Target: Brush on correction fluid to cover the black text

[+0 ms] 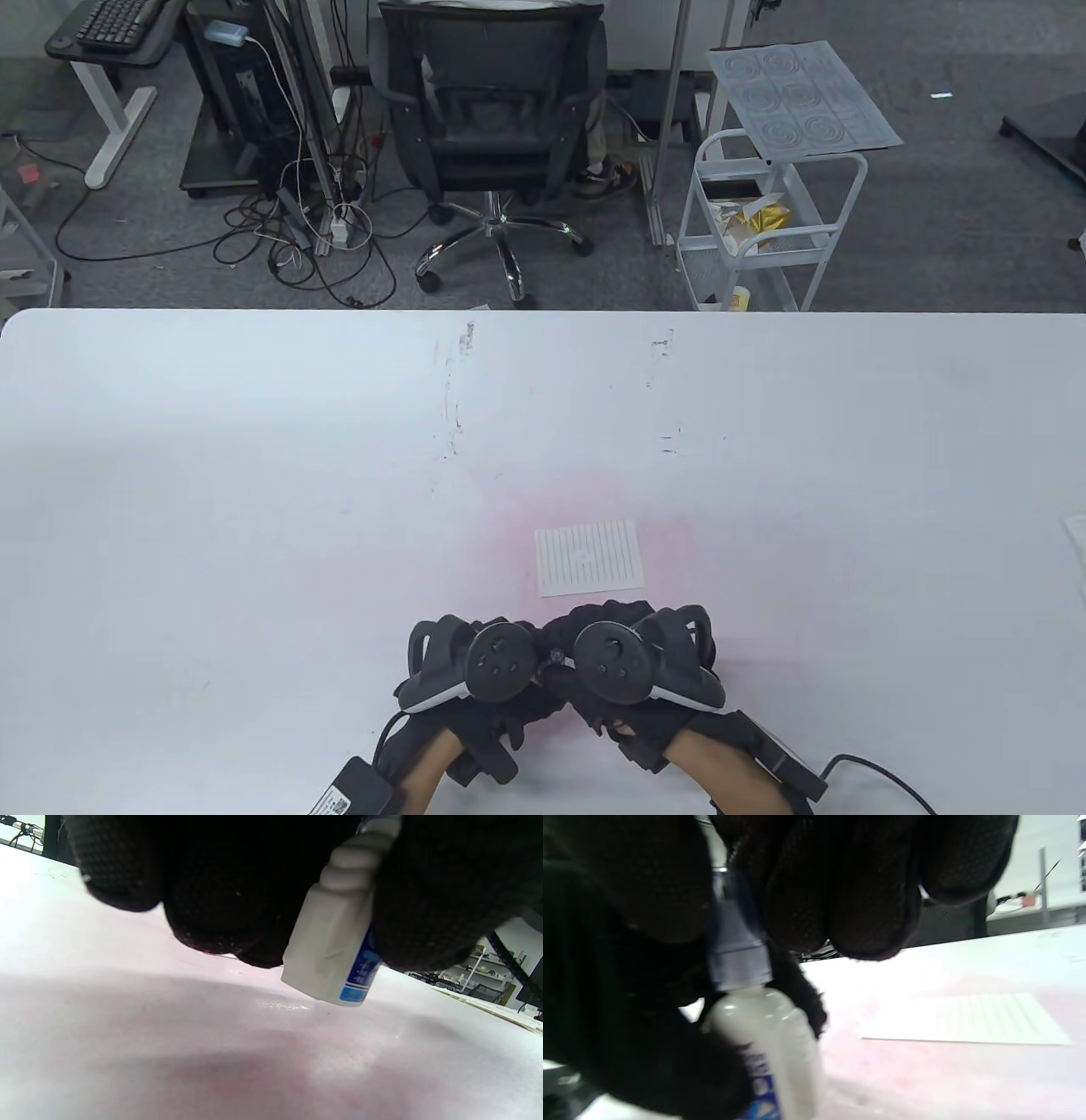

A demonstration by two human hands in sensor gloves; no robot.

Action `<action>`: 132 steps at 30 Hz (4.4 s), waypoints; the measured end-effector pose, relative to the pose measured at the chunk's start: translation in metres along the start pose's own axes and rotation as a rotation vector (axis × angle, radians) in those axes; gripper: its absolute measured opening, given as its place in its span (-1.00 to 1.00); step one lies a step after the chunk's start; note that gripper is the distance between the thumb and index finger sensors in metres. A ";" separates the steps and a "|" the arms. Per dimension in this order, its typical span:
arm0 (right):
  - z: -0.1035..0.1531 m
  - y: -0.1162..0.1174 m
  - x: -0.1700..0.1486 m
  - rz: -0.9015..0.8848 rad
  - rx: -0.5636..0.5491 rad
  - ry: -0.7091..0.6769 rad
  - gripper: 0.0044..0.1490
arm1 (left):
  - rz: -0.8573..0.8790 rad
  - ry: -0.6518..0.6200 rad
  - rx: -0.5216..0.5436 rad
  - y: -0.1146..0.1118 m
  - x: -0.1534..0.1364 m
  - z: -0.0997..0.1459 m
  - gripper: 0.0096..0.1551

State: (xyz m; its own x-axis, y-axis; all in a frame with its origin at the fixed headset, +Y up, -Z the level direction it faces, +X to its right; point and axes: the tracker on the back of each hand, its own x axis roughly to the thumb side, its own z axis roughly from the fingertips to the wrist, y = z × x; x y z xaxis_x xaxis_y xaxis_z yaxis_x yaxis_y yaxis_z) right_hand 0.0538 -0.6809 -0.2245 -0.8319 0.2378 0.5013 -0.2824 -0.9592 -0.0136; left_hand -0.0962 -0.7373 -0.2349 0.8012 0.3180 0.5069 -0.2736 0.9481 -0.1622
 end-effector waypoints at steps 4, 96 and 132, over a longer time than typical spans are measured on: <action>0.001 0.000 -0.001 0.050 -0.034 0.000 -0.33 | 0.010 0.007 0.000 0.001 0.000 0.000 -0.32; -0.029 0.000 -0.243 0.168 -0.381 0.769 -0.34 | -0.279 0.451 0.198 0.042 -0.075 0.035 -0.02; 0.024 -0.046 -0.138 0.182 -0.389 0.391 -0.01 | -0.303 0.450 0.148 0.035 -0.070 0.030 -0.03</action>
State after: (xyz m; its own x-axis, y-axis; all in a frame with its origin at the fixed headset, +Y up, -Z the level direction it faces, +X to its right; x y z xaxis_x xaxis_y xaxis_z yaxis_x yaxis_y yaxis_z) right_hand 0.1934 -0.6730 -0.2721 -0.9772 0.1842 0.1058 -0.2119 -0.8807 -0.4236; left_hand -0.1782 -0.7264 -0.2506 0.9948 0.0349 0.0960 -0.0419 0.9966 0.0712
